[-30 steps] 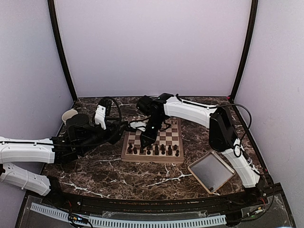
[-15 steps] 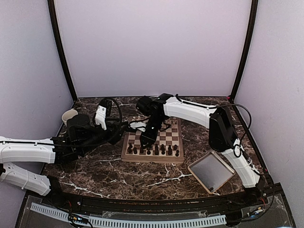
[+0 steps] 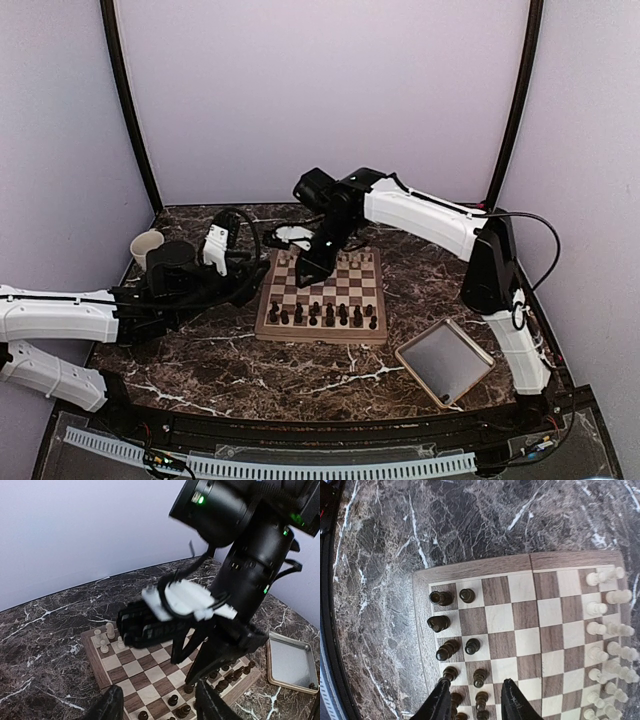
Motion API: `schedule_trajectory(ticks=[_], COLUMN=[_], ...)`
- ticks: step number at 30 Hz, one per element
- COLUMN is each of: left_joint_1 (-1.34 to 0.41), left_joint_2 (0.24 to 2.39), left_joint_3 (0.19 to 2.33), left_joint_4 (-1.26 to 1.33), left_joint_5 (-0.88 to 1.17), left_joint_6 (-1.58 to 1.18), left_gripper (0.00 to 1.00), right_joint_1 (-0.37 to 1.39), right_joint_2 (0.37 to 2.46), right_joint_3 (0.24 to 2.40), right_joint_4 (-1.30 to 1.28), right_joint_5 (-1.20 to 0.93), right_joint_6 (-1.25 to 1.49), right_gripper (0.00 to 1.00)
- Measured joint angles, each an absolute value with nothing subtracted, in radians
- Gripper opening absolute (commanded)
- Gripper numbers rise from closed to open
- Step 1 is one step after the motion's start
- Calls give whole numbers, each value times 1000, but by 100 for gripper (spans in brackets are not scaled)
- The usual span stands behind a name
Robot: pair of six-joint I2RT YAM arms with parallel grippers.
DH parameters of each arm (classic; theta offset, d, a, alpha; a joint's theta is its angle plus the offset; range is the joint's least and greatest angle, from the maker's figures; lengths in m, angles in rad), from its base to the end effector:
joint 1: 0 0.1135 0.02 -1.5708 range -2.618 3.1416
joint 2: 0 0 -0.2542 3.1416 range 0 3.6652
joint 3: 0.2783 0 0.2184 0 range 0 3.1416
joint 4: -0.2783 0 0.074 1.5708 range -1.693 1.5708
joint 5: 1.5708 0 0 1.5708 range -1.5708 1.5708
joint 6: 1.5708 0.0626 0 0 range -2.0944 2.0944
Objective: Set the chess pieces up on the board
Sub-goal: Place the pawn at f7, then pick up the pawn from the storage box.
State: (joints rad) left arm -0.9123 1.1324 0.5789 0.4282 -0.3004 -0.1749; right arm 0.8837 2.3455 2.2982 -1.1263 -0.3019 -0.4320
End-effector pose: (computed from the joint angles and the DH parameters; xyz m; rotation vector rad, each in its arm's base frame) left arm 0.1707 -0.1904 0.2676 0.4026 1.6740 -0.5575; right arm 0.2788 0.3691 0.2218 -1.7629 2.1428 0.5361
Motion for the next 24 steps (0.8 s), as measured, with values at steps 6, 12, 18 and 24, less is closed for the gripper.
schedule_trajectory(ticks=[6,12,18,24], left_joint_1=[-912,-913,-912,-912], left_joint_2=[1166,1206,1267,1365], left_joint_3=[634,687,735,826], left_joint_4=[389,376,373,340], left_joint_5=[-295,-280,-250,-160], left_joint_6=[-159,-126,-105,-90], left_gripper=[51,51,50,47], right_joint_1=[828,707,647,632], right_joint_2=[2168,1903,1673,1519], right_joint_3=[2200,1885,1540,1277], right_joint_4=[-1120,-1082,-1074,-1065], right_joint_5=[-298,-289,-255,-232], right_joint_6=[-444,-498,-579,-609], right_gripper=[35,34,34,34])
